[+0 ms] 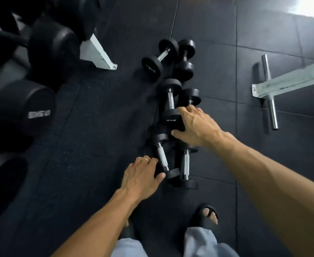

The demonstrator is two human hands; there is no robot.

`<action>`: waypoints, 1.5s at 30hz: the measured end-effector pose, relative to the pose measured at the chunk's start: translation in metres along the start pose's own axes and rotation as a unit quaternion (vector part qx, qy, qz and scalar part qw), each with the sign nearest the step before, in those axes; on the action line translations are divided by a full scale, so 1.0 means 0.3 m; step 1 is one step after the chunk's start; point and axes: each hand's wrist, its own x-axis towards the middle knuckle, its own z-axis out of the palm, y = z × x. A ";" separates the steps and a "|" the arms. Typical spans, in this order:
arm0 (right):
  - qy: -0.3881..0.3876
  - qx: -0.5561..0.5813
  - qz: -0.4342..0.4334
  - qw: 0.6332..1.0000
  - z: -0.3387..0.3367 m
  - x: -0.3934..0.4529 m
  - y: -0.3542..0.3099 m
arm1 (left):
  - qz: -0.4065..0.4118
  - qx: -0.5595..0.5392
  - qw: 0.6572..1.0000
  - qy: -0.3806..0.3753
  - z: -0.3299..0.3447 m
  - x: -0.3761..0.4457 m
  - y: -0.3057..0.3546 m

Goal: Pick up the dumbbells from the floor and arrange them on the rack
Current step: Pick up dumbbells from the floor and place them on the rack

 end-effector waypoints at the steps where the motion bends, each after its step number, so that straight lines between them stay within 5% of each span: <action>1: -0.009 -0.003 -0.008 1.000 0.081 0.061 0.032 | -0.012 -0.007 1.000 -0.003 0.085 0.065 -0.017; 9: -0.031 -0.014 -0.094 0.995 0.632 0.458 0.172 | -0.088 -0.032 0.995 0.022 0.605 0.488 -0.159; 16: -0.076 -0.037 -0.154 0.984 0.855 0.601 0.187 | -0.118 -0.134 0.983 0.035 0.779 0.601 -0.175; 28: -0.012 -0.036 -0.186 0.982 0.922 0.666 0.228 | -0.175 -0.318 0.932 0.001 0.802 0.675 -0.123; 45: 0.056 -0.003 -0.211 0.976 0.750 0.505 0.200 | -0.174 -0.338 0.925 0.021 0.650 0.538 -0.119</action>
